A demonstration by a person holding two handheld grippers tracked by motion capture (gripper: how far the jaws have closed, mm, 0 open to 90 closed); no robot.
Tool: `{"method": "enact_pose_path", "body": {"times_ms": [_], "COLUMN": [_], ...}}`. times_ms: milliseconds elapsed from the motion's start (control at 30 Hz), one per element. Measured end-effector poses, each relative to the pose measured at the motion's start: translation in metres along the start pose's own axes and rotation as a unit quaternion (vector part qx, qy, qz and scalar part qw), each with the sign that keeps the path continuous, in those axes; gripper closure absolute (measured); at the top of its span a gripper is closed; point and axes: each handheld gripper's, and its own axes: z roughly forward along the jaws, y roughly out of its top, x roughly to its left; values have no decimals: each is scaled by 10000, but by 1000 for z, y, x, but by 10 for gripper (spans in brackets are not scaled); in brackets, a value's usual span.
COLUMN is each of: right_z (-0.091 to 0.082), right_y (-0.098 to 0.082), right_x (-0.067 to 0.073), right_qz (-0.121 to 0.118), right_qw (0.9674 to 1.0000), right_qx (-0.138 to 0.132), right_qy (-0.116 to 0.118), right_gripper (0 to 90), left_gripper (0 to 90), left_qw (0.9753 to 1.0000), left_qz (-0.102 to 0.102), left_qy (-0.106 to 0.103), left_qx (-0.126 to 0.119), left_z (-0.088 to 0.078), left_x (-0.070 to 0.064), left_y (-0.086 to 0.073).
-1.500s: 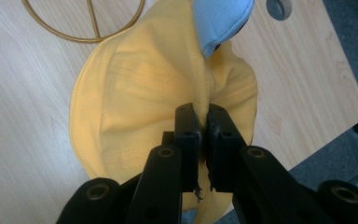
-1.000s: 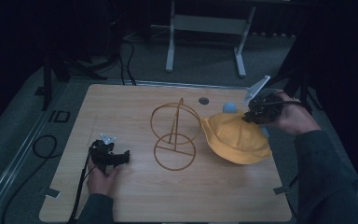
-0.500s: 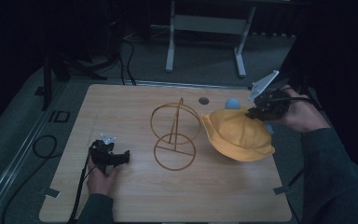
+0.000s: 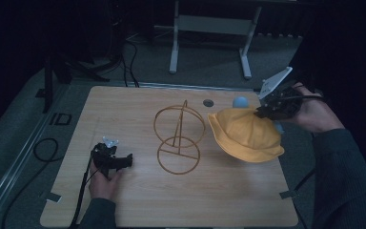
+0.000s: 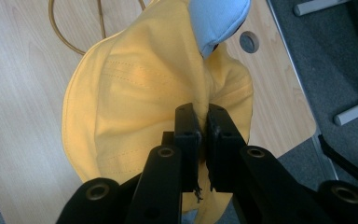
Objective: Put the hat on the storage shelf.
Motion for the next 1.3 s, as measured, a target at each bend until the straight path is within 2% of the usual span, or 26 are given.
{"method": "enact_pose_path", "body": {"times_ms": [333,700,1300], "right_z": [-13,-17,-27], "right_y": [2,6,9], "right_x": [-4,-11,-15], "right_qz": [70,217,251], "right_qw": [9998,9991,9974], "right_qx": [-205,-367,-675], "right_qy": [-43,-74,-97], "right_gripper": [842,843,844], "left_gripper": [4,4,4], "left_qw": [10000,10000,10000], "left_qz": [-2,-10,-9], "left_qy": [0,-1,-1], "left_qx": [-2,-7,-7], "left_z": [0,0,0], "left_x": [0,0,0], "left_y": [0,0,0]}}
